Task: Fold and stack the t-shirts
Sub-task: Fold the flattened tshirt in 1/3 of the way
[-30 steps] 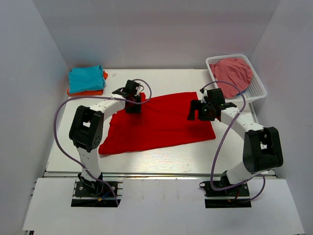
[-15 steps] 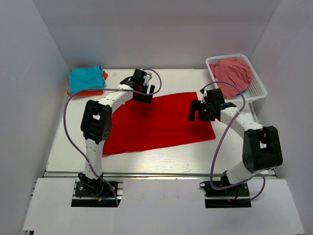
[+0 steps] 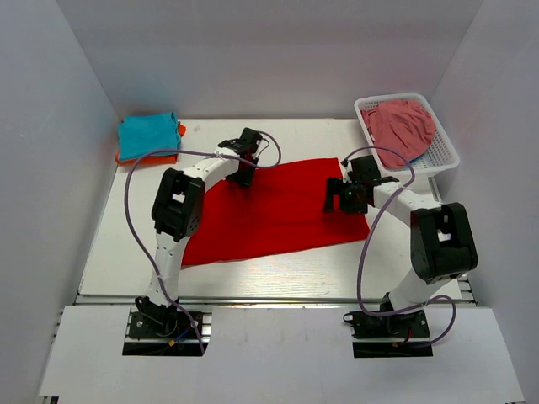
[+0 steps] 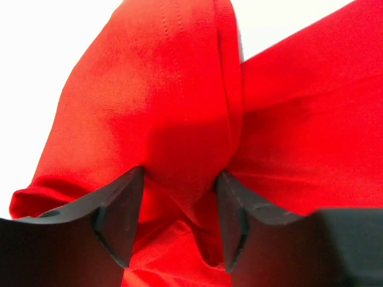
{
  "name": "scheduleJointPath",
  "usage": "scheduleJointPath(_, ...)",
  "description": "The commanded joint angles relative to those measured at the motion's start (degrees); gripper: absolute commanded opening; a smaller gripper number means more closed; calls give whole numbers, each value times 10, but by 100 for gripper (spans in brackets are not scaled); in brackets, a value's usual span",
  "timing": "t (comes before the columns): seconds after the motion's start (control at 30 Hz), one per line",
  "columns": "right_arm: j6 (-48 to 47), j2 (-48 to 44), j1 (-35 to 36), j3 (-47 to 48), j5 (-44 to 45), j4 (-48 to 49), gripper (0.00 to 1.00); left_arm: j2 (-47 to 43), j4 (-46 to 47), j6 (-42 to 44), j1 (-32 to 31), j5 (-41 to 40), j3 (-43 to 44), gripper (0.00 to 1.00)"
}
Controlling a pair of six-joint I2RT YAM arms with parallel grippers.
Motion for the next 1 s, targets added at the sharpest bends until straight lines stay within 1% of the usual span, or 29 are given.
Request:
scheduleJointPath(0.0, 11, 20, 0, -3, -5, 17, 90, -15, -20, -4, -3, -50, 23, 57)
scheduleJointPath(0.03, 16, 24, 0, -6, -3, 19, 90, -15, -26, -4, 3, -58, 23, 48)
scheduleJointPath(0.07, 16, 34, 0, -12, -3, 22, 90, -15, -26, -4, 3, -64, 32, 45)
scheduleJointPath(0.1, 20, 37, -2, -14, 4, 23, 90, -9, -36, -9, 3, -81, 37, 40)
scheduleJointPath(0.13, 22, 40, -2, -17, 8, 22, 90, -8, -42, -17, 10, -81, 37, 34)
scheduleJointPath(0.17, 21, 48, -1, -17, 12, 21, 90, -8, -42, -17, 16, -86, 44, 19)
scheduleJointPath(0.2, 22, 51, -1, -18, 14, 19, 90, -8, -42, -24, 16, -103, 44, 8)
scheduleJointPath(0.23, 24, 54, -1, -19, 15, 18, 90, -8, -42, -24, 16, -115, 49, 0)
scheduleJointPath(0.27, 24, 60, -2, -19, 15, 18, 90, -8, -36, -24, 21, -129, 56, 0)
scheduleJointPath(0.33, 28, 68, -1, -20, 16, 17, 90, -8, -36, -24, 21, -135, 68, 0)
scheduleJointPath(0.43, 32, 76, -1, -18, 22, 17, 90, -8, -23, 0, 33, -149, 101, 0)
scheduleJointPath(0.5, 34, 91, -3, -15, 23, 10, 90, -3, -2, 37, 48, -124, 117, 0)
scheduleJointPath(0.6, 41, 103, -2, -4, 32, -4, 90, 3, 4, 76, 63, -109, 142, 0)
scheduleJointPath(0.63, 44, 103, -4, -2, 35, -2, 90, 8, 4, 82, 63, -109, 142, 7)
scheduleJointPath(0.7, 48, 109, -4, 5, 37, -17, 90, 14, 4, 88, 78, -109, 155, 17)
scheduleJointPath(0.73, 48, 115, -4, 12, 40, -19, 90, 21, 4, 94, 78, -100, 163, 33)
scheduleJointPath(0.77, 47, 117, -4, 14, 44, -26, 90, 28, 4, 94, 84, -77, 163, 44)
scheduleJointPath(0.8, 48, 118, -4, 16, 44, -30, 90, 28, 4, 99, 84, -61, 163, 52)
scheduleJointPath(0.83, 48, 117, -4, 16, 44, -27, 90, 35, 4, 99, 84, -51, 163, 86)
scheduleJointPath(0.87, 45, 118, -4, 16, 43, -29, 90, 35, 4, 99, 90, -35, 163, 99)
scheduleJointPath(0.97, 48, 122, -4, 25, 37, -29, 90, 42, -15, 72, 90, -35, 163, 100)
